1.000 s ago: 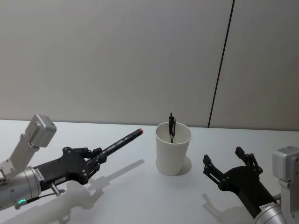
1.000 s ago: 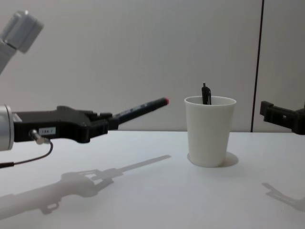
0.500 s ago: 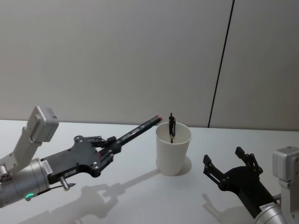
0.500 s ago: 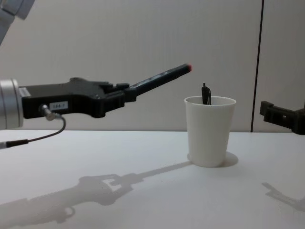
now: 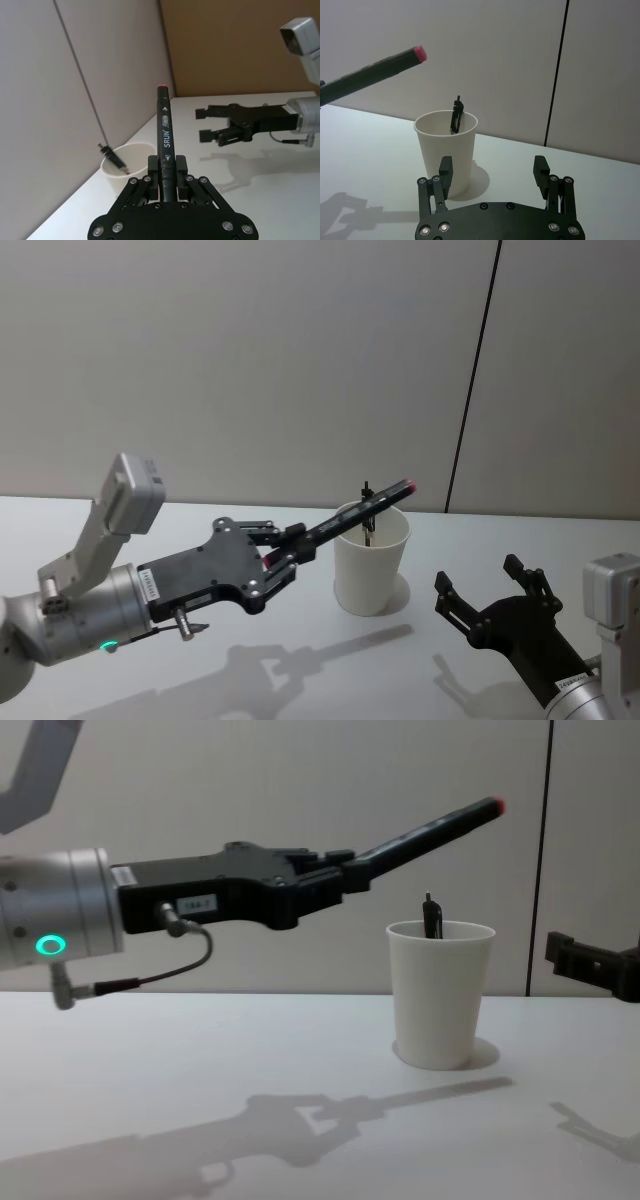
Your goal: Place the pen into the pen holder.
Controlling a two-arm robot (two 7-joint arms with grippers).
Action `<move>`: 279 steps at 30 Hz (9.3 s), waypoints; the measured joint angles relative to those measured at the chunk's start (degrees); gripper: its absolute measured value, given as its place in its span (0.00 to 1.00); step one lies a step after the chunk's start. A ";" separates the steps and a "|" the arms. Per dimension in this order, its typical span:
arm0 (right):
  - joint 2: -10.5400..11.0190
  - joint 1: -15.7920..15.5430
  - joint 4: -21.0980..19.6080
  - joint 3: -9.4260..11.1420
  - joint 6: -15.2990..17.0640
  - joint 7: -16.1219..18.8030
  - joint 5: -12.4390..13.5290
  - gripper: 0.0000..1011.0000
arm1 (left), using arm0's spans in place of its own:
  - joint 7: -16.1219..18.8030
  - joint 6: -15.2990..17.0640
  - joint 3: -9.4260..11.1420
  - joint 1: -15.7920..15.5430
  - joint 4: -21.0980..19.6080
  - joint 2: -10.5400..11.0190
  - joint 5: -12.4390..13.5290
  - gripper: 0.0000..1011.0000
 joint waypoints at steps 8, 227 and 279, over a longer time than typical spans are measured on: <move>0.00 0.00 0.00 0.00 0.00 0.00 0.00 0.99 | -3.35 -1.53 1.79 -2.49 2.72 -2.74 -1.37 0.20; -9.82 -2.81 -7.52 2.31 1.88 7.67 48.19 0.25 | -14.23 -0.10 5.93 -7.94 14.02 -9.81 -11.53 0.20; -9.82 -2.76 -7.51 2.26 1.85 7.61 48.18 0.20 | -14.23 -0.10 5.93 -7.94 14.02 -9.82 -11.53 0.82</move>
